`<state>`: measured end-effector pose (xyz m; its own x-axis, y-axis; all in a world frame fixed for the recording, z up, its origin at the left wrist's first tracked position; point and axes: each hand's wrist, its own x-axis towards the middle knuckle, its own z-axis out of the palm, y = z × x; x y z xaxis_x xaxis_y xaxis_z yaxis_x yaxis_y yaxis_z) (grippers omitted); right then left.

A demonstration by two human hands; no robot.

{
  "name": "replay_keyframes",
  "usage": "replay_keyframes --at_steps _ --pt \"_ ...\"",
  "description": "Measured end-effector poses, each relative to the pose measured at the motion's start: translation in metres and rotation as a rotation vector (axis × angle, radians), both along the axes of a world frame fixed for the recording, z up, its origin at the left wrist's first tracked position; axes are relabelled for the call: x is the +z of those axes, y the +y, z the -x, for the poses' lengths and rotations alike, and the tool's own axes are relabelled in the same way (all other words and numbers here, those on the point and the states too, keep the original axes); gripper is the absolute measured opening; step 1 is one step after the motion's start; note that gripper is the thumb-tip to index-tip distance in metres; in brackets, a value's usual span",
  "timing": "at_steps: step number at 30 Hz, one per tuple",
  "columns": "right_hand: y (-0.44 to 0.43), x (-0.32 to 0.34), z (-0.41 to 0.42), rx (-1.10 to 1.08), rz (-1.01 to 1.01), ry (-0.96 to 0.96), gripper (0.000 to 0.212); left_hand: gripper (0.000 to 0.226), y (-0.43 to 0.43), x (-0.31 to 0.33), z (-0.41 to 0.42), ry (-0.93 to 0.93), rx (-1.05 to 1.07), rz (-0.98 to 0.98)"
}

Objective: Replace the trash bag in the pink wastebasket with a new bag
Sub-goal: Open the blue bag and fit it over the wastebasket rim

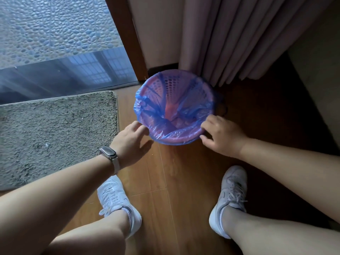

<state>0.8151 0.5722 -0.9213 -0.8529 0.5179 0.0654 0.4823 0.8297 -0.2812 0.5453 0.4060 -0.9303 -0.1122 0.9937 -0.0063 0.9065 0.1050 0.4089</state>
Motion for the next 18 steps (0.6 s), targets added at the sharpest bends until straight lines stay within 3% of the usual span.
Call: replay_keyframes --at_steps 2,7,14,18 --pt "-0.009 -0.005 0.008 0.103 -0.047 -0.027 0.032 0.032 0.005 -0.001 -0.004 0.112 -0.157 -0.040" --pt "-0.008 -0.016 0.035 0.193 -0.094 -0.085 0.035 0.033 0.034 -0.007 -0.014 0.219 -0.309 0.018" --pt "-0.001 -0.034 0.039 0.385 -0.186 -0.061 0.013 0.020 0.047 -0.024 -0.012 0.332 -0.484 -0.009" --pt "-0.003 -0.039 0.040 0.405 -0.203 -0.022 0.012 0.018 0.048 -0.027 -0.018 0.293 -0.534 -0.039"
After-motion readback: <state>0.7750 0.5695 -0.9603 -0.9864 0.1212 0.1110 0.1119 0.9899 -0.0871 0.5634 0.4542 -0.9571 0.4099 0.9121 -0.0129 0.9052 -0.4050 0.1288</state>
